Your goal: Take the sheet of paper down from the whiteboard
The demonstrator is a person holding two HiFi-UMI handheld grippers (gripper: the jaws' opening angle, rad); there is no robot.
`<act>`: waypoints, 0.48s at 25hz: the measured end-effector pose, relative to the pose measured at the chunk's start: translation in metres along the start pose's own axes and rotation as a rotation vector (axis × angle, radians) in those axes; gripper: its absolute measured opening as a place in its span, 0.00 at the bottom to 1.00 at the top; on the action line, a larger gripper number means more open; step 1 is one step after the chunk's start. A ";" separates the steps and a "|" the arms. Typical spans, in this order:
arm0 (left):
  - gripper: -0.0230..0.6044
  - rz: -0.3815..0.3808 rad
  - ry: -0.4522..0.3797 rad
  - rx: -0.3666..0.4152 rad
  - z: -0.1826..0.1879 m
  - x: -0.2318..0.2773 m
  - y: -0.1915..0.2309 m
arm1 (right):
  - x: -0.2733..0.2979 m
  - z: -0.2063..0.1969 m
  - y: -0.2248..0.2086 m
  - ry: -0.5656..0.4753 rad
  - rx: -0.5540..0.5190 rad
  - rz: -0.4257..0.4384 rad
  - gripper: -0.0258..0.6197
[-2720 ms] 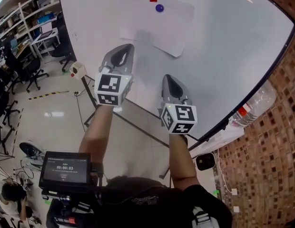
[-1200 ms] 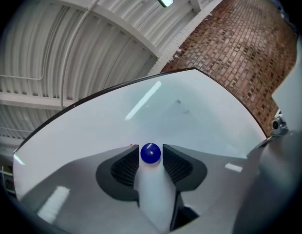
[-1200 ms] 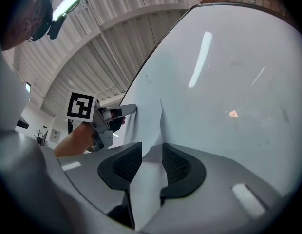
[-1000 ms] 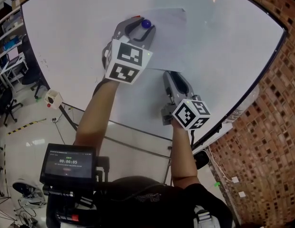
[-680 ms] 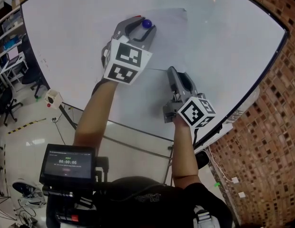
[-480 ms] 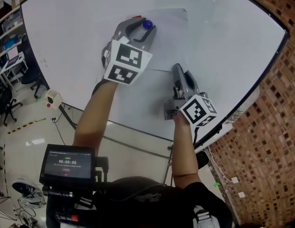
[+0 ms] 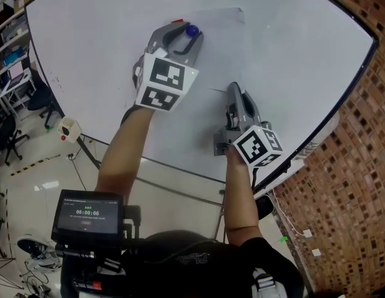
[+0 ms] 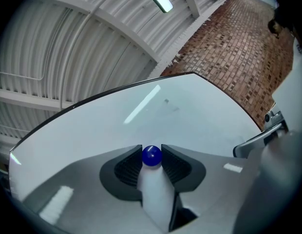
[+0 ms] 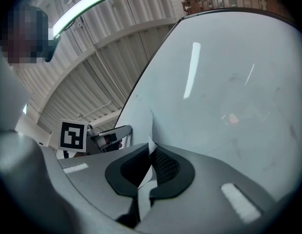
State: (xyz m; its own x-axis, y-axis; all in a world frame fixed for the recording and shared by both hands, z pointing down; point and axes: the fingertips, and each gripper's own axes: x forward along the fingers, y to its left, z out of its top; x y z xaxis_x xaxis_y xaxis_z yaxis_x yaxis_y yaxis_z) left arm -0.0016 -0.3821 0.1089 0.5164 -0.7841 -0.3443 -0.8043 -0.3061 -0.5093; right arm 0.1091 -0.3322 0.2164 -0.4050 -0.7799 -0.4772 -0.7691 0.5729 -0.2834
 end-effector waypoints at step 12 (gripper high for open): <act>0.23 0.045 -0.058 -0.137 -0.010 -0.032 0.015 | -0.009 -0.011 0.001 0.036 -0.128 -0.045 0.06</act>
State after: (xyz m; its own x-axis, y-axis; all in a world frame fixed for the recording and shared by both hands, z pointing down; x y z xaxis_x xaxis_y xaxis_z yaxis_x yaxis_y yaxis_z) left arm -0.0333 -0.3665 0.1198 0.4920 -0.7671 -0.4116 -0.8574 -0.3453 -0.3816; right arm 0.1067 -0.3276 0.2298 -0.3844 -0.8139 -0.4357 -0.8428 0.5020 -0.1942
